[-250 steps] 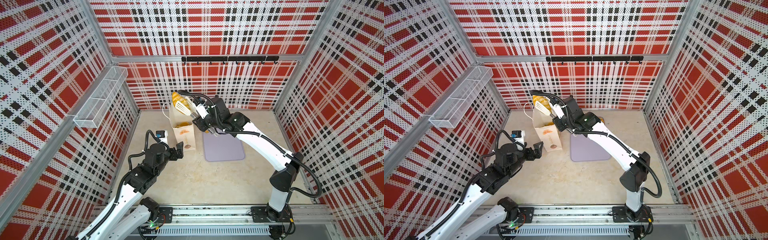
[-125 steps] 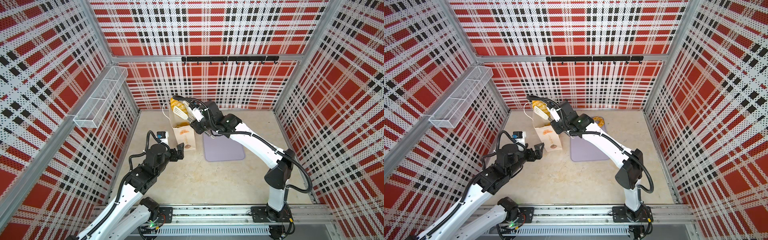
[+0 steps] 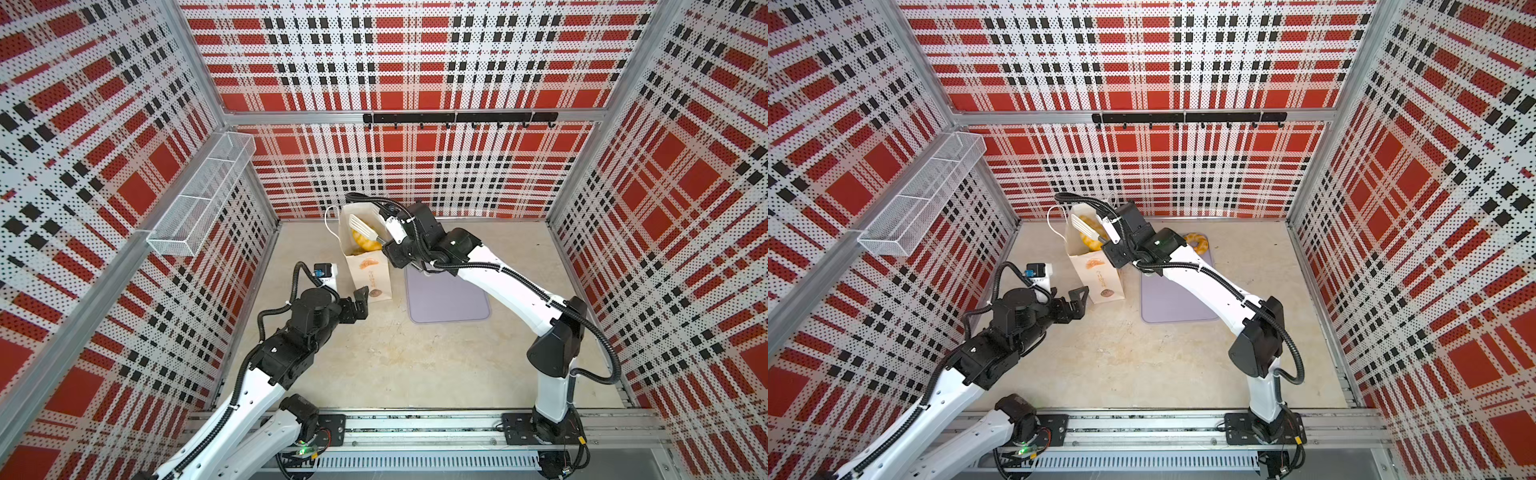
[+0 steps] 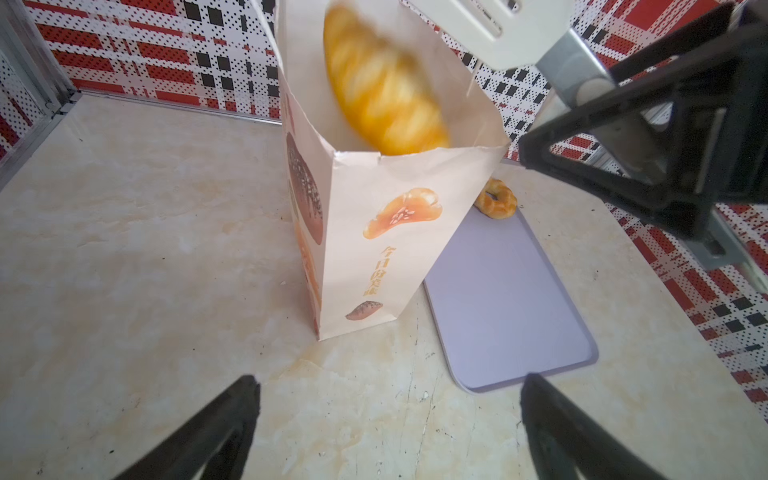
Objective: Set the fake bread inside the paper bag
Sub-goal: 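Open the tongs with the right gripper to drop the croissant into the bag, then move the right gripper with open tongs back over the pastry tray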
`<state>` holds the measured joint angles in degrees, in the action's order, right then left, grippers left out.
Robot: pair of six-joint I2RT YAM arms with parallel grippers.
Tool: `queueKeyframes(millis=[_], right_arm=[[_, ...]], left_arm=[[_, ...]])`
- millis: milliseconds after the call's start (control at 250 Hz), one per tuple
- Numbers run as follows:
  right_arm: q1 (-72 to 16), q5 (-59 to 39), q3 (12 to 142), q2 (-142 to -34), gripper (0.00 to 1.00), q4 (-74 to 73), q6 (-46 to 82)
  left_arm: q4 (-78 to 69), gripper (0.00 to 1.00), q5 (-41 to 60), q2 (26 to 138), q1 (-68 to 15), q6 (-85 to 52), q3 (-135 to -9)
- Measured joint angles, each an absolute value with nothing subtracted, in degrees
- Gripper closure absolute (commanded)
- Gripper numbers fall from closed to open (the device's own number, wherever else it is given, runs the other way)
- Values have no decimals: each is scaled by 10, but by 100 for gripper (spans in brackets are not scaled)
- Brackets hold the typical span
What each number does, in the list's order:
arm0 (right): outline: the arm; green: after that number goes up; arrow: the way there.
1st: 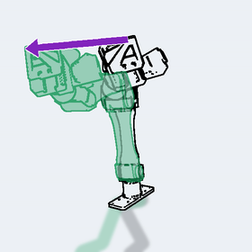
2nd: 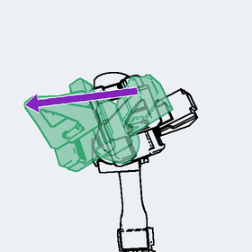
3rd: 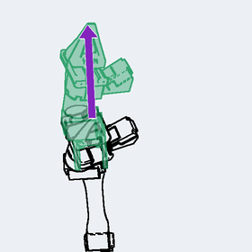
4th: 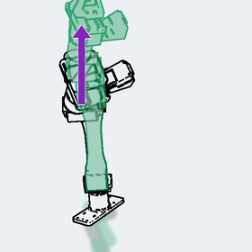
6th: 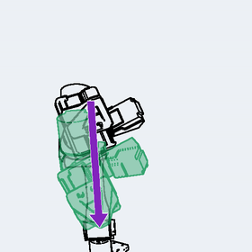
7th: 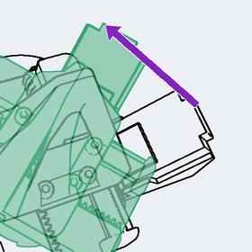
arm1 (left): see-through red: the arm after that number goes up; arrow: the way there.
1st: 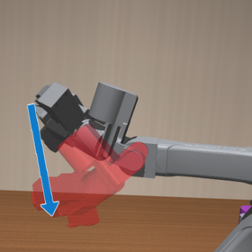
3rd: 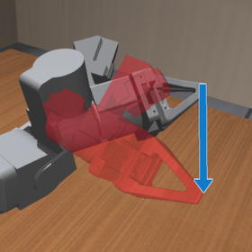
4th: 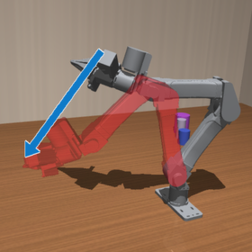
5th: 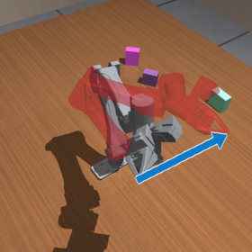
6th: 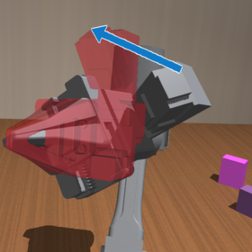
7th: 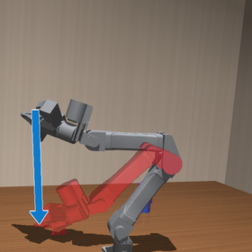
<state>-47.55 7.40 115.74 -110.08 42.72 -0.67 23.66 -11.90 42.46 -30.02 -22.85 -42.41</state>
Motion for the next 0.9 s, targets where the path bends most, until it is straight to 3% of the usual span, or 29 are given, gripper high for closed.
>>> queueKeyframes(millis=[384, 900], right_arm=[[-475, 76, 1114, -1077, 37, 418, -7], [-467, 145, 915, -881, 35, 384, -8]], left_arm=[[241, 0, -118, 403, -304, -230, -422], [266, 1, -164, 374, -370, -244, -412]])
